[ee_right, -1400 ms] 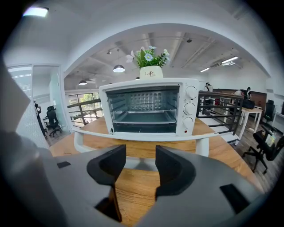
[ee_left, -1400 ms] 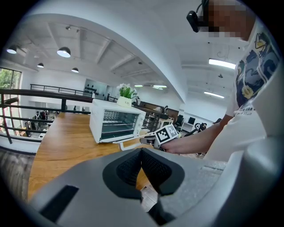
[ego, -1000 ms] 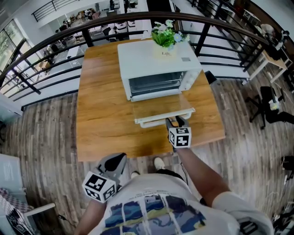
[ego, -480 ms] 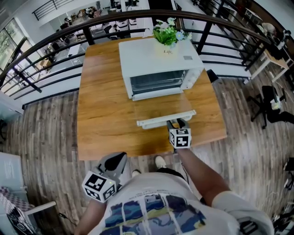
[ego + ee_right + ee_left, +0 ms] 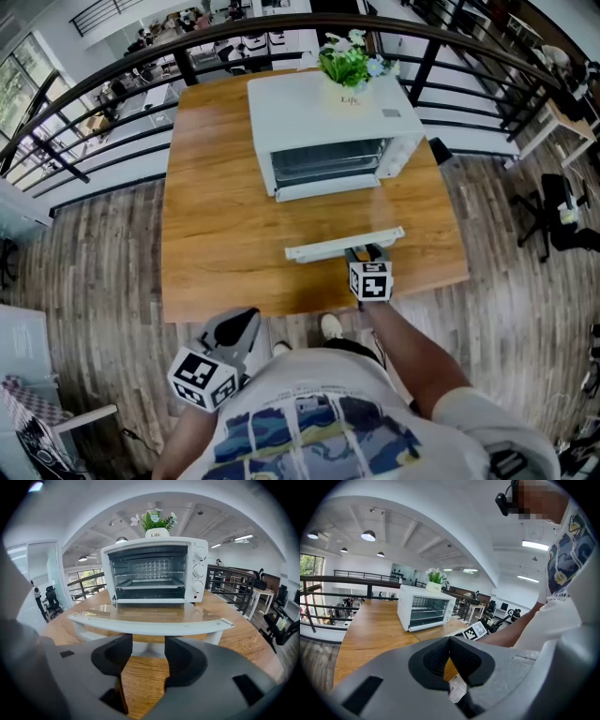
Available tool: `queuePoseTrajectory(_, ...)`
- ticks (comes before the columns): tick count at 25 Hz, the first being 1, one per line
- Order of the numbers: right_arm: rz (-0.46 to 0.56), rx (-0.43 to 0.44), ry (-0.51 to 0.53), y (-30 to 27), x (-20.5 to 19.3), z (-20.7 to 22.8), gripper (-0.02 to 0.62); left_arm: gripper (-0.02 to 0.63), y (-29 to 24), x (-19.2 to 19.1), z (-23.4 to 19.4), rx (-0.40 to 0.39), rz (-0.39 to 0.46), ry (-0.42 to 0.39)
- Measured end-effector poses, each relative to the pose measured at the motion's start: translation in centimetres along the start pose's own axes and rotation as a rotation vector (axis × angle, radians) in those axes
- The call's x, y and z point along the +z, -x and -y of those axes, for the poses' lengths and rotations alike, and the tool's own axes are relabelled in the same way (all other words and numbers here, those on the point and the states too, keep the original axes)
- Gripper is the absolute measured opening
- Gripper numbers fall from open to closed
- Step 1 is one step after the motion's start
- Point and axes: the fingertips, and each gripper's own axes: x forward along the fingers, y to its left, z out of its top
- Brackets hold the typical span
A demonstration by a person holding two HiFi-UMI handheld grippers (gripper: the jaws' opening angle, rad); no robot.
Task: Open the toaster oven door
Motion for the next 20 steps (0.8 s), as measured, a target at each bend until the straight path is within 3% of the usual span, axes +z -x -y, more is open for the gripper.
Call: queuePoseTrajectory(20, 0.035, -0.004, -0.007, -1.9, -2.8, 0.6, 0.215, 0.003, -1.2, 0.2, 0.1, 0.014, -0.045, -0.018)
